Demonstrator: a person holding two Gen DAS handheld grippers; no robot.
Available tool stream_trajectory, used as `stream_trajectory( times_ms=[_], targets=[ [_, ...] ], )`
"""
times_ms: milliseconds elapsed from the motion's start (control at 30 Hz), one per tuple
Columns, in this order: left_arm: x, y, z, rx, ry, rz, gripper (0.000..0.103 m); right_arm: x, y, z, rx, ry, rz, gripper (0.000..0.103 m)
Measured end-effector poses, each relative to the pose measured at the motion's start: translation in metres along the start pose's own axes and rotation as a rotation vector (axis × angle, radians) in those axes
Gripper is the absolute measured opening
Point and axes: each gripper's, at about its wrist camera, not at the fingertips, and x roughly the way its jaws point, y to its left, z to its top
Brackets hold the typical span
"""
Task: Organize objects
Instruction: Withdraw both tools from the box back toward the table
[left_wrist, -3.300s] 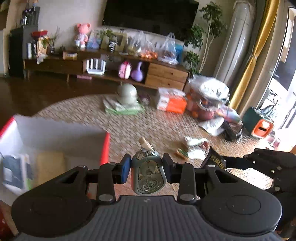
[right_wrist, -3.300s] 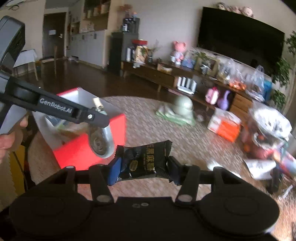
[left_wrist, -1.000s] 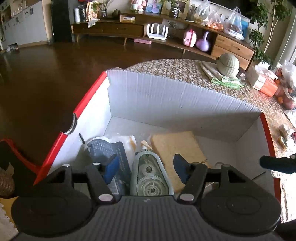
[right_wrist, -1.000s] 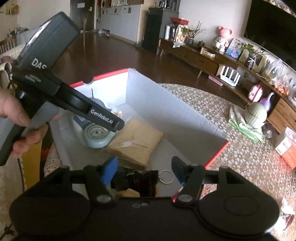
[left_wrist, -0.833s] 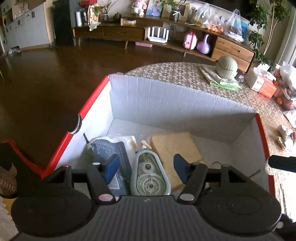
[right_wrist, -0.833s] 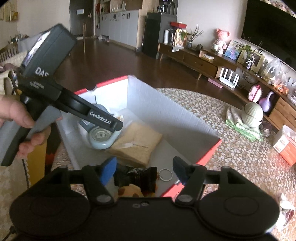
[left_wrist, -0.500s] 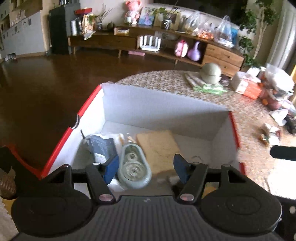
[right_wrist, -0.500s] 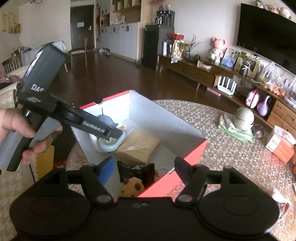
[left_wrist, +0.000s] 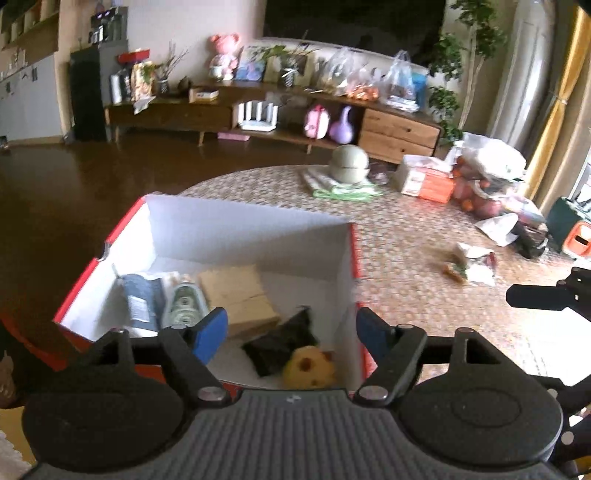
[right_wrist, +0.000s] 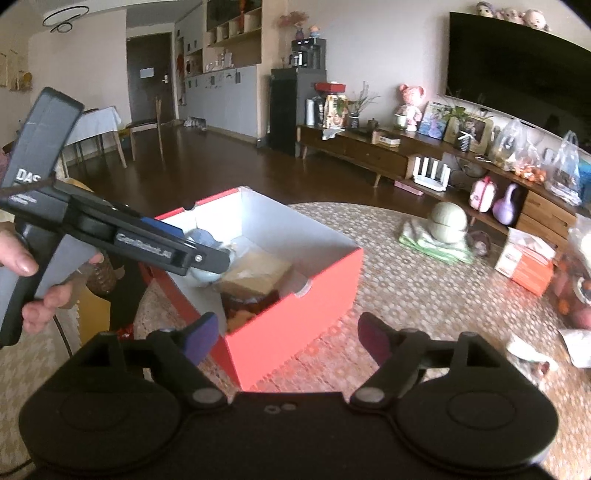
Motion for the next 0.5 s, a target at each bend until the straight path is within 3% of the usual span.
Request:
stream_trajectory(
  times_ms=[267, 500],
  targets=[
    [0.004, -0.055, -0.014, 0.053, 0.0, -0.046, 0.08, -0.023, -0.042, -0.031, 0.085, 0.009, -0.085, 0.096],
    [0.019, -0.096, -0.021, 0.068, 0.016, -0.116, 0.084, -0.038, -0.083, -0.062, 0.153, 0.025, -0.159, 0.098]
  ],
)
